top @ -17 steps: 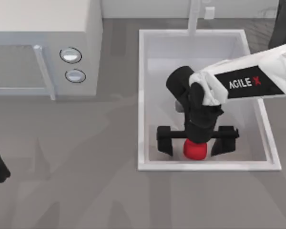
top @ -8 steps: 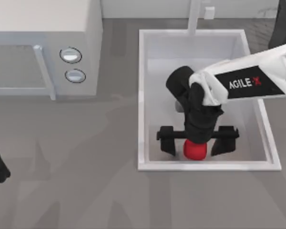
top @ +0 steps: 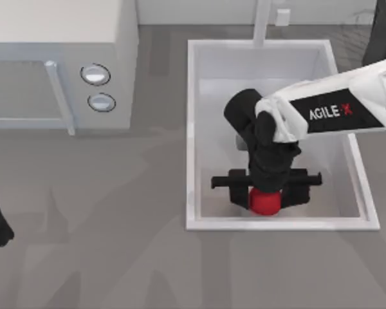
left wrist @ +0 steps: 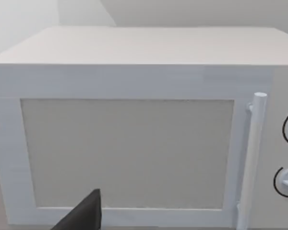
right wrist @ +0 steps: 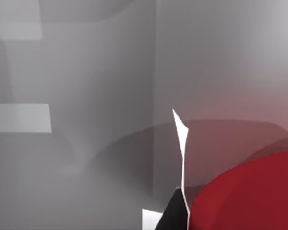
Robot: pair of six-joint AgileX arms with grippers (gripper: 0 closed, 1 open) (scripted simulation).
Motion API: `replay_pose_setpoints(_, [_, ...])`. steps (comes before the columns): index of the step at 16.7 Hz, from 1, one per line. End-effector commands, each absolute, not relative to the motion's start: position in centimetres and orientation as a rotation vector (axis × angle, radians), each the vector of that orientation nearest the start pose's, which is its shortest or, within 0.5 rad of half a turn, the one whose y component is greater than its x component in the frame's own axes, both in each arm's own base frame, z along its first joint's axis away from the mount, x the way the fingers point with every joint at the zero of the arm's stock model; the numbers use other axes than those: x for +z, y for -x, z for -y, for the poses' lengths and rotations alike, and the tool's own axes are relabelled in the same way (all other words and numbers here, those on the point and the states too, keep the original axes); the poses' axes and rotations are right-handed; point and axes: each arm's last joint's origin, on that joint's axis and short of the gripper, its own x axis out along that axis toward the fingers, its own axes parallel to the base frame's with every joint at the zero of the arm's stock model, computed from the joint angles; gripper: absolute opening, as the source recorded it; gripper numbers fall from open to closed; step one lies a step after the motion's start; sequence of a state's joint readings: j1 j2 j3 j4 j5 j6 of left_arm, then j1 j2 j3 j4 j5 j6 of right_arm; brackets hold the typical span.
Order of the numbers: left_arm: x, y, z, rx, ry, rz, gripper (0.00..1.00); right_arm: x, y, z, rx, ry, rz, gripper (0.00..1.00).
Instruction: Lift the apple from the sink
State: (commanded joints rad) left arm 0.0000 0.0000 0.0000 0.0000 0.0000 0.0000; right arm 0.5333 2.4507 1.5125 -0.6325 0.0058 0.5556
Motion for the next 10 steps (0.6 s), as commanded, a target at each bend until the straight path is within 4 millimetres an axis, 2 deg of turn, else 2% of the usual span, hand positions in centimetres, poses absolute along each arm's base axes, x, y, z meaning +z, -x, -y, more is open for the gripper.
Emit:
replay_pose_setpoints(7, [16.0, -10.6, 0.1, 0.000, 0.000, 0.000, 1.00, 0.7, -36.2, -21.8, -0.008, -0.008, -1.571, 0.00])
replay_pose_setpoints(8, [16.0, -10.6, 0.1, 0.000, 0.000, 0.000, 1.00, 3.5, -36.7, -21.9, -0.001, -0.001, -1.523, 0.00])
replay_pose_setpoints(10, [16.0, -10.6, 0.1, 0.000, 0.000, 0.000, 1.00, 3.8, -36.8, -22.0, -0.001, -0.002, -1.522, 0.00])
